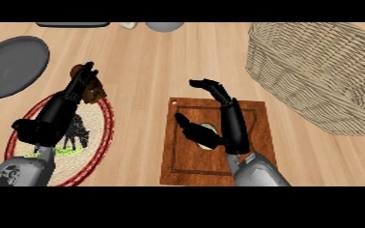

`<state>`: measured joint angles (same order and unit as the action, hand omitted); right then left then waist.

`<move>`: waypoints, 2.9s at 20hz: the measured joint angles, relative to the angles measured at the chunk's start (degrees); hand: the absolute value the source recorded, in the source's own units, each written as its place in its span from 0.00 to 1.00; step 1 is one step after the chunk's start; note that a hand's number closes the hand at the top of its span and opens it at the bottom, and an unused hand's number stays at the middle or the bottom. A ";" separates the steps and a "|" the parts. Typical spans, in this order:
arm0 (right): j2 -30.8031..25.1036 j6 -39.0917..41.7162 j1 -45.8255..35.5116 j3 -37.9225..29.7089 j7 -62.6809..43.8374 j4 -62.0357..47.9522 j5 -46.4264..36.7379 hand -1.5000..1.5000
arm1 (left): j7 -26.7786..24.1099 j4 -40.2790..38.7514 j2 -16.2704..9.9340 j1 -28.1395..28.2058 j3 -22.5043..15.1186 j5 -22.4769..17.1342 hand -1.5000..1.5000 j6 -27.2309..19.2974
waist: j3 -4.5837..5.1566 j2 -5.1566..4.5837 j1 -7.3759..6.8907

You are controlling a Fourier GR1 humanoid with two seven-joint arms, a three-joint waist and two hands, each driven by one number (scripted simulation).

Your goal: Pick the cupcake from the cutting board and place it in the basket

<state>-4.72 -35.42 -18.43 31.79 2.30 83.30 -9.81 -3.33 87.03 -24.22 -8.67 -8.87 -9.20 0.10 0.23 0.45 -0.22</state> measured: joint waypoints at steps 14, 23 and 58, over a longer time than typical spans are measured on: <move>-2.91 1.63 -8.97 3.63 -40.18 -9.41 -34.63 0.00 | 1.09 0.46 0.53 0.83 0.19 0.96 0.50 -1.23 | 0.55 1.83 3.61; -1.00 31.08 -15.66 5.08 -63.10 2.66 -30.46 0.00 | 1.60 0.94 0.35 0.57 0.73 0.59 0.50 -0.93 | 0.22 1.61 3.43; 3.60 41.09 8.70 4.76 -63.32 24.49 -50.48 0.00 | 2.71 2.21 3.68 -1.46 2.90 3.16 0.50 3.06 | -0.22 -0.40 0.32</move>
<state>-1.12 5.67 -9.73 36.54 -61.02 107.80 -60.29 -0.62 89.24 -20.54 -10.13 -5.98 -6.05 3.16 0.01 0.04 0.10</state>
